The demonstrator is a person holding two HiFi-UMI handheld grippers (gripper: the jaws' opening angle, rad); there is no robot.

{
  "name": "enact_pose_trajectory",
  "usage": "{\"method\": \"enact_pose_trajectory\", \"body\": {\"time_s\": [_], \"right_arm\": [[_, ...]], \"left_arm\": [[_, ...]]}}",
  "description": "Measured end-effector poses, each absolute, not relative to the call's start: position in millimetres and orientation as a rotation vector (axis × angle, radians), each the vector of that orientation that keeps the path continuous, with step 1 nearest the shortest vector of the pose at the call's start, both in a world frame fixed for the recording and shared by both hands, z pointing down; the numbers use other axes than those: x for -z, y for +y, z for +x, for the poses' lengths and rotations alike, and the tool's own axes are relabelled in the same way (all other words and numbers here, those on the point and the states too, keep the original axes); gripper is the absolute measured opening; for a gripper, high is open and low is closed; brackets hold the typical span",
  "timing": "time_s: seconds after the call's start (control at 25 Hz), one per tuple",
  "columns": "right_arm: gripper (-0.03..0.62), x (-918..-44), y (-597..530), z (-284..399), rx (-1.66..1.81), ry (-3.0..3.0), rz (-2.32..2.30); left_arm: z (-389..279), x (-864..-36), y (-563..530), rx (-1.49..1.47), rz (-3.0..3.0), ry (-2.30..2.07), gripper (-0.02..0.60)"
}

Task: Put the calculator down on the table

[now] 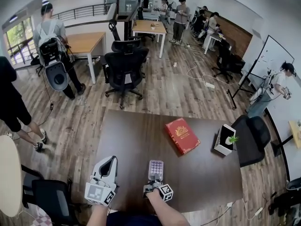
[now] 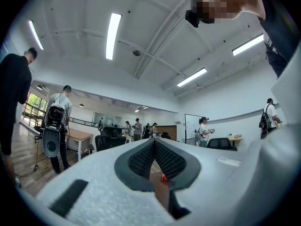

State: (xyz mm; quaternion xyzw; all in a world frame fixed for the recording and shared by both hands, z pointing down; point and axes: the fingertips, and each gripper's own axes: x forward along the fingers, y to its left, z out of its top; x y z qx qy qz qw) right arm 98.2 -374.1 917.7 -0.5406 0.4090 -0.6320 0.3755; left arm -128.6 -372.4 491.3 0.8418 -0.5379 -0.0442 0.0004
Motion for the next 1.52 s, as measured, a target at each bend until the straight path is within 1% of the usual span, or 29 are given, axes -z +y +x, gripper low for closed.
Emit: {"method": "enact_pose_trajectory", "body": {"time_s": [0.24,0.32,0.4,0.48,0.6,0.92,1.28,1.52], "right_arm": [[0.136,-920,-374,97,1.666,0.986,-1.333],[0.260,-913,-380,97,1.662,0.997,-1.282],[0.341,-908,-384,97,1.679,0.974,-1.235],[0.366,-906,-383,96,1.709,0.944,-1.225],[0.424,-902,-383,97,1.737,0.926,-1.237],[0.482,-896,-368,93,1.818,0.851,-1.278],[0.488,-873,-353,108,1.791,0.879,-1.252],[0.488,-809,-373,125,1.680,0.954,-1.133]], "left_arm": [[-130,-496,-375,0.166,2.621,-1.683,-0.005],[-126,-496,-375,0.171,2.620,-1.671,-0.005],[-123,-497,-375,0.178,2.624,-1.662,-0.005],[-120,-496,-374,0.185,2.629,-1.653,-0.005],[-115,-493,-373,0.200,2.634,-1.644,-0.005],[-108,-491,-369,0.212,2.643,-1.634,-0.005],[-104,-493,-369,0.208,2.642,-1.636,-0.005],[-100,-504,-372,0.186,2.629,-1.635,-0.005]]}}
